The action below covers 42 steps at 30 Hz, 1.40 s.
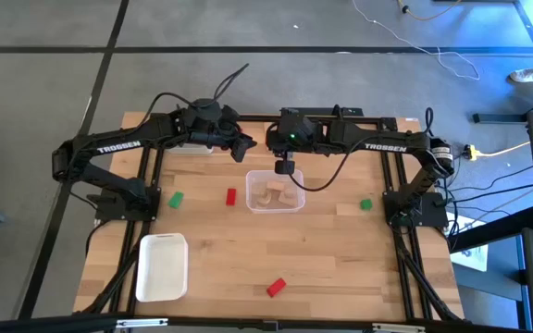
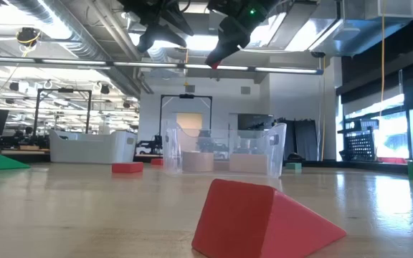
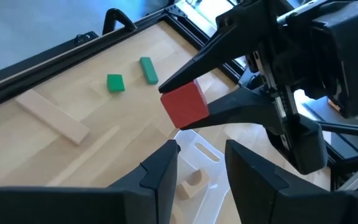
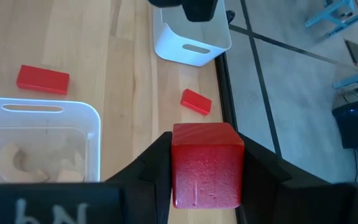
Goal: Sort & place blocks by color
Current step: Put the red block into the gray bin
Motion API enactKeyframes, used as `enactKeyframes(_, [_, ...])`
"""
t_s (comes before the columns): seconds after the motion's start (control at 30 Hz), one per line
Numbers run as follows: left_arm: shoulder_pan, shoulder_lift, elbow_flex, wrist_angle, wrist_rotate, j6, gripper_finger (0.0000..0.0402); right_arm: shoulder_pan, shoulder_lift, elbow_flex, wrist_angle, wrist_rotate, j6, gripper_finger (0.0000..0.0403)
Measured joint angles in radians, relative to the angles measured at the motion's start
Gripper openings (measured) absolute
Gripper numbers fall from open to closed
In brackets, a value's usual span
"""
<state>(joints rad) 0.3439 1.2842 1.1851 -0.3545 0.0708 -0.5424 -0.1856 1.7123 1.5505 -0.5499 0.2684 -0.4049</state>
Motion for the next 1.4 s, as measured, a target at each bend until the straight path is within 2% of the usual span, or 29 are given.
enactKeyframes(0.57, [0.0, 0.0, 0.0, 0.0, -0.003, 0.004, 0.0126, 0.0, 0.0, 0.0, 0.0, 0.001, 0.003, 0.013])
enactKeyframes(0.83, [0.0, 0.0, 0.0, -0.002, -0.059, 0.063, 0.0126, 0.0, 0.0, 0.0, 0.0, -0.009, 0.003, 0.013])
enactKeyframes(1.4, [0.0, 0.0, 0.0, 0.0, -0.06, 0.081, 0.0126, 0.0, 0.0, 0.0, -0.001, -0.035, 0.003, 0.013])
